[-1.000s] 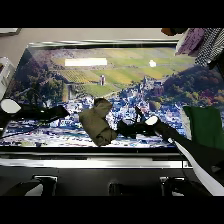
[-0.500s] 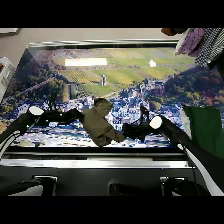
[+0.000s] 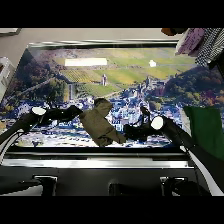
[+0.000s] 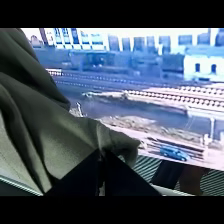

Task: Fold the clothes and pants, and hang the long-sleeved shirts on hangers.

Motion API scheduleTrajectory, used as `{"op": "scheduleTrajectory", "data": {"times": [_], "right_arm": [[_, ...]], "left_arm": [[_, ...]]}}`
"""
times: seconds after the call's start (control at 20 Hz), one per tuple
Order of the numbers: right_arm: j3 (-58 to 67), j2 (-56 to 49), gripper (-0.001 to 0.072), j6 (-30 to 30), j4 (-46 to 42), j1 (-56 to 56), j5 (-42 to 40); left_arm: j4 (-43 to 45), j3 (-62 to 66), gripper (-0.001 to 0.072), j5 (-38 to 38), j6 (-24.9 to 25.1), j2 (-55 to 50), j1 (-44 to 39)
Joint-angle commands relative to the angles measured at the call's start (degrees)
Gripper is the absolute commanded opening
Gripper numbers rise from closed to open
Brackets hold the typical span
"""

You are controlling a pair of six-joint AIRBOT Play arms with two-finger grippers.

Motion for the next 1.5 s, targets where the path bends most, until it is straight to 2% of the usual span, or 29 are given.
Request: {"op": "scheduleTrajectory", "data": {"times": [0.0,0.1,0.15,0.2,0.35,0.5,0.85,1.0,1.15,1.35,1.45], "right_arm": [[-0.02,0.07,0.0026,0.11,-0.28,0.07,0.26],[-0.02,0.09,0.0026,0.68,-0.28,0.07,0.26],[0.0,0.13,0.0026,0.7,-0.31,0.07,0.26],[0.0,0.28,0.0026,0.68,-0.42,0.07,0.26],[1.29,2.73,0.0025,1.27,-5.51,0.07,-0.63],[6.97,7.15,0.0024,6.29,-18.49,0.07,-0.11],[35.15,15.76,0.0024,6.95,-46.62,0.07,1.7],[45.22,18.27,0.0025,3.41,-49.2,0.07,1.6],[50.1,22.6,0.0025,2.05,-49.24,0.07,1.27],[50.34,30.51,0.0025,2.12,-51.3,0.07,0.37],[50.34,32.39,0.0025,3.19,-55.3,0.07,0.83]], "left_arm": [[-1.22,0.07,0.0412,0.44,0.0,-1.49,-1.79],[-1.33,0.04,0.0117,0.48,-0.13,-1.9,-1.99],[-1.33,0.07,0.0036,0.5,-0.13,-1.81,-1.77],[-1.36,0.07,0.0016,0.48,-0.15,-1.64,-1.2],[-1.36,0.33,0.0015,-1.03,-0.39,0.35,1.79],[-1.29,2.56,0.0014,-4.52,-0.35,5.07,5.51],[0.24,18.29,0.0013,-9.64,-2.03,23.87,13.62],[4.48,25.9,0.0013,-9.66,-7.26,32.28,15.98],[10.27,30.71,0.0013,-9.62,-12.15,40.85,16.83],[24.81,31.78,0.0013,-9.9,-25.05,51.23,16.83],[32.83,31.78,0.0014,-11.54,-30.99,54.1,16.83]]}}
